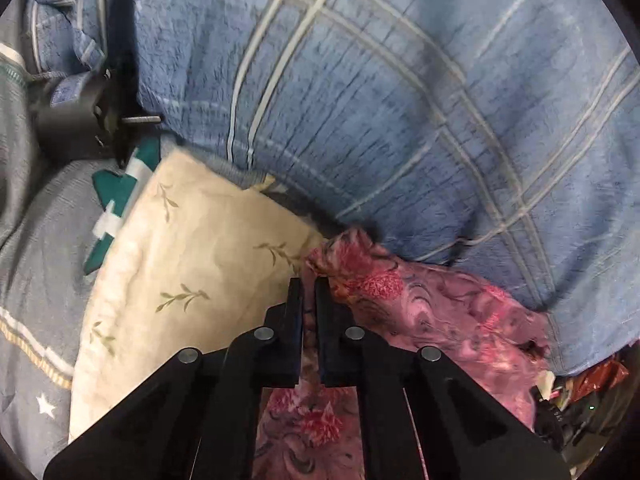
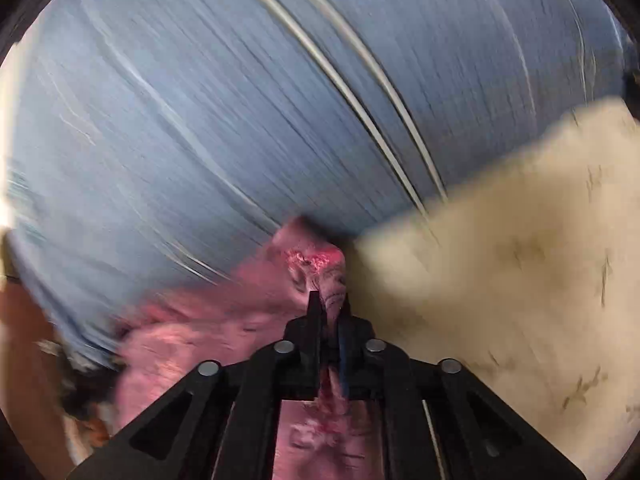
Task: Fold small clothes
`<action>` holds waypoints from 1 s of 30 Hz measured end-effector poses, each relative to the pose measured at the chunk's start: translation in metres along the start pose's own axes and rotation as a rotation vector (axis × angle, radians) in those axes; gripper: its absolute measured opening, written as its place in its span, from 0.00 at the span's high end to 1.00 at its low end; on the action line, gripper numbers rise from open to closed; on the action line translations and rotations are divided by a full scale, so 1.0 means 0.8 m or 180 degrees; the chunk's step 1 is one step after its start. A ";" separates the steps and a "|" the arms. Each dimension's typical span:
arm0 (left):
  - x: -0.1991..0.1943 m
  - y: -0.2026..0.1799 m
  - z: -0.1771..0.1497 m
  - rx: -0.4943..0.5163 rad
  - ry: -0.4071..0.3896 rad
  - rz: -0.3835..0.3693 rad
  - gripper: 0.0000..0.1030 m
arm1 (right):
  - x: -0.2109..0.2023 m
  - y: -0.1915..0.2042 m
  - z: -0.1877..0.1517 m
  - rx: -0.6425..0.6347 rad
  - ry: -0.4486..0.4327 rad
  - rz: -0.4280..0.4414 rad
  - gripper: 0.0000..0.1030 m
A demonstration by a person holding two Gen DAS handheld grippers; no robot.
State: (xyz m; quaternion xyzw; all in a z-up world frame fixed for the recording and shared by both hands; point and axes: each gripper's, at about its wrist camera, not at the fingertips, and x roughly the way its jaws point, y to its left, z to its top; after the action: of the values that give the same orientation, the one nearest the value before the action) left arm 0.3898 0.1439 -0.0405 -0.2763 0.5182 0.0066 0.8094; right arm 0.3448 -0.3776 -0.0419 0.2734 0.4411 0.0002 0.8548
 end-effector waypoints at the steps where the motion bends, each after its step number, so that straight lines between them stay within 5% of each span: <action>1: -0.014 0.000 -0.003 0.0043 -0.0063 -0.0051 0.96 | -0.012 0.001 -0.004 -0.0007 -0.0107 0.0047 0.87; 4: -0.062 -0.001 -0.021 0.0171 -0.0236 -0.0327 0.91 | -0.064 0.015 -0.025 -0.0115 -0.0452 0.0485 0.86; 6: -0.077 -0.007 -0.040 0.0296 -0.0218 -0.0467 0.59 | -0.078 0.022 -0.043 -0.0186 -0.0413 0.0746 0.78; 7: -0.076 -0.011 -0.053 0.0385 -0.0164 -0.0459 0.53 | -0.075 0.026 -0.053 -0.0248 -0.0323 0.0783 0.75; 10: -0.035 -0.027 -0.086 0.0670 0.0133 -0.0034 0.52 | -0.038 0.014 -0.078 -0.0333 0.0095 0.0443 0.74; 13: -0.038 -0.037 -0.105 0.0949 0.0065 0.0286 0.53 | -0.065 0.007 -0.089 -0.0235 -0.0042 0.0410 0.74; 16: -0.075 -0.027 -0.110 0.0785 0.0236 -0.0210 0.54 | -0.118 0.016 -0.098 -0.0385 -0.0246 0.0577 0.72; 19: -0.107 -0.011 -0.124 0.0793 0.0330 -0.0446 0.41 | -0.148 0.008 -0.133 -0.0623 -0.0392 0.0454 0.49; 22: -0.097 -0.007 -0.151 0.0918 0.0536 -0.0181 0.36 | -0.117 0.003 -0.154 -0.0605 -0.0041 0.0246 0.45; 23: -0.088 0.001 -0.161 0.0925 0.0632 -0.0023 0.39 | -0.127 0.001 -0.161 -0.0672 -0.0161 0.0202 0.47; 25: -0.093 0.024 -0.168 0.0862 0.0603 -0.0100 0.41 | -0.138 0.025 -0.171 -0.0835 -0.0179 -0.0046 0.44; 28: -0.124 0.058 -0.155 0.0525 0.0562 -0.0378 0.41 | -0.159 0.057 -0.189 -0.1010 -0.0182 0.0187 0.44; 30: -0.141 0.086 -0.140 0.0368 0.0557 -0.0392 0.41 | -0.160 0.109 -0.221 -0.1497 -0.0155 0.0180 0.37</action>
State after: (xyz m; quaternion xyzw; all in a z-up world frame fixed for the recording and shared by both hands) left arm 0.2236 0.1823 -0.0101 -0.2601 0.5684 -0.0972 0.7745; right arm 0.1547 -0.2518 0.0138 0.0789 0.4003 0.1203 0.9050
